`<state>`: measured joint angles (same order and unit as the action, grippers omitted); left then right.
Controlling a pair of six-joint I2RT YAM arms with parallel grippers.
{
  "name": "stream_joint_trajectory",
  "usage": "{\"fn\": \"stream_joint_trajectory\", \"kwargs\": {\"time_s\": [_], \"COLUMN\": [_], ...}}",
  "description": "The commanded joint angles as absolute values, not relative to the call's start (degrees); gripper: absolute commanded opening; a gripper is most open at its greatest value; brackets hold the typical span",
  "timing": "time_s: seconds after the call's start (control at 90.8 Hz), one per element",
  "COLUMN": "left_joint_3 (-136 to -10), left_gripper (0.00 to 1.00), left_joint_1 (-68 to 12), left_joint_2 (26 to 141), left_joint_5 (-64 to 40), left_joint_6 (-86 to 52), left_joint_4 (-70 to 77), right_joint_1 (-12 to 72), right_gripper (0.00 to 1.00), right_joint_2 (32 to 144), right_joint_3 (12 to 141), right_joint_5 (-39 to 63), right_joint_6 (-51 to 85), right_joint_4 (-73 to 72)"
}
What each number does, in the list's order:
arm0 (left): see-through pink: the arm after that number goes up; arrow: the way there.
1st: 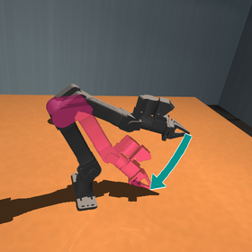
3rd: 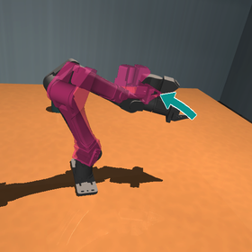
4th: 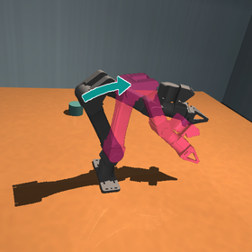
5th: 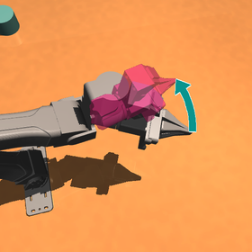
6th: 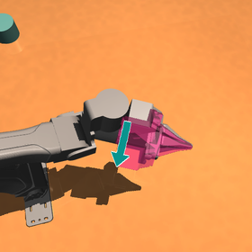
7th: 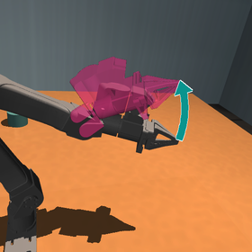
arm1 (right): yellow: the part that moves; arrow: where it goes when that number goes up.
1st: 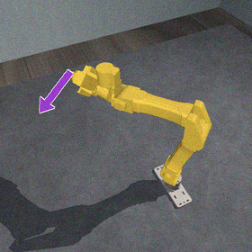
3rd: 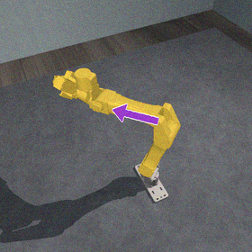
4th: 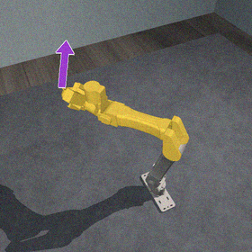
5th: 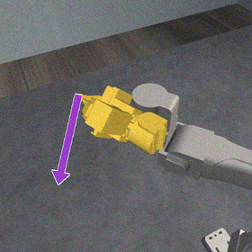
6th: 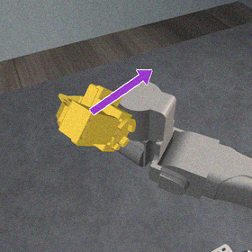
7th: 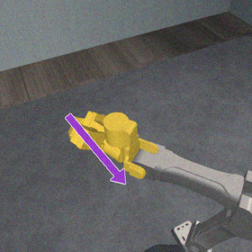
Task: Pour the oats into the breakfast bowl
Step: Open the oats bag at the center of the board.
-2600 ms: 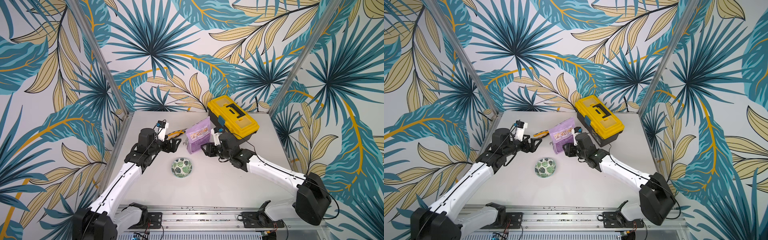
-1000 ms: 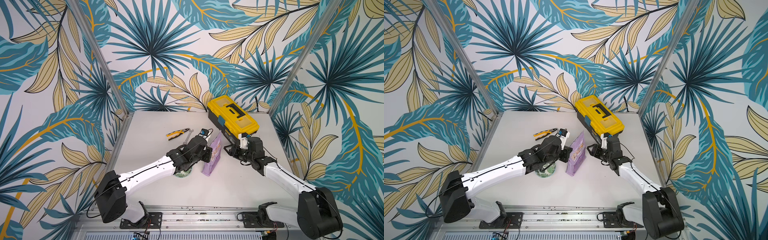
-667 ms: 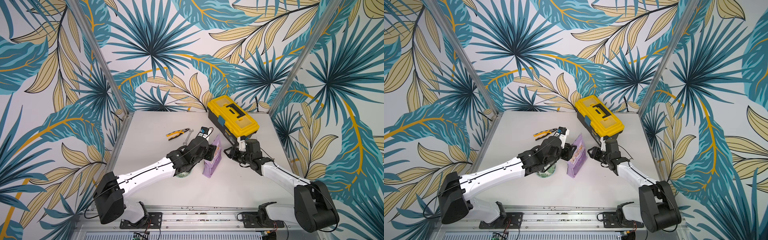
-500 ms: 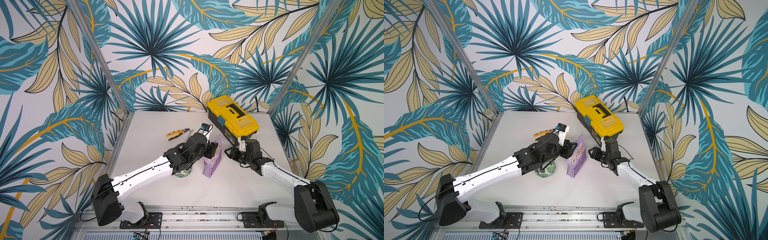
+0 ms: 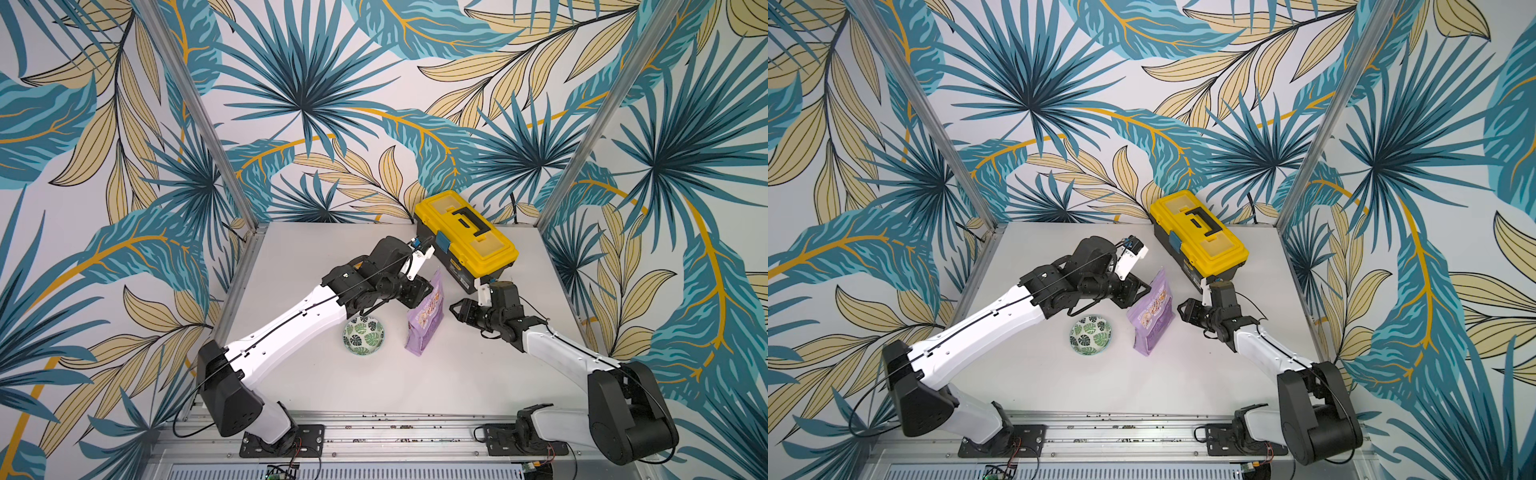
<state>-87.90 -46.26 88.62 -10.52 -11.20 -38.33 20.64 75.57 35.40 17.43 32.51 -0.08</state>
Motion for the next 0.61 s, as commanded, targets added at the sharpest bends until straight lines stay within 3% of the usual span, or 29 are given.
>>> {"fn": "stream_joint_trajectory", "kwargs": {"time_s": [0.0,0.33,0.595], "left_joint_3": [-90.8,-91.8,-89.4], "left_gripper": [0.37,0.28,0.25], "left_joint_1": [-45.5,-45.0,-43.5], "left_joint_2": [91.4,93.2,92.0], "left_joint_5": [-13.3,-7.7,-10.2], "left_joint_6": [-7.9,-8.5,-10.7], "left_joint_4": [-44.7,-43.5,-39.1], "right_joint_1": [20.5,20.5,20.5], "right_gripper": [0.57,0.57,0.57], "right_joint_2": [75.1,75.4,76.2], "right_joint_3": [35.6,35.8,36.1], "right_joint_5": [17.9,18.9,19.4], "right_joint_6": [31.6,31.8,31.7], "right_joint_4": [1.3,1.1,0.9]}}
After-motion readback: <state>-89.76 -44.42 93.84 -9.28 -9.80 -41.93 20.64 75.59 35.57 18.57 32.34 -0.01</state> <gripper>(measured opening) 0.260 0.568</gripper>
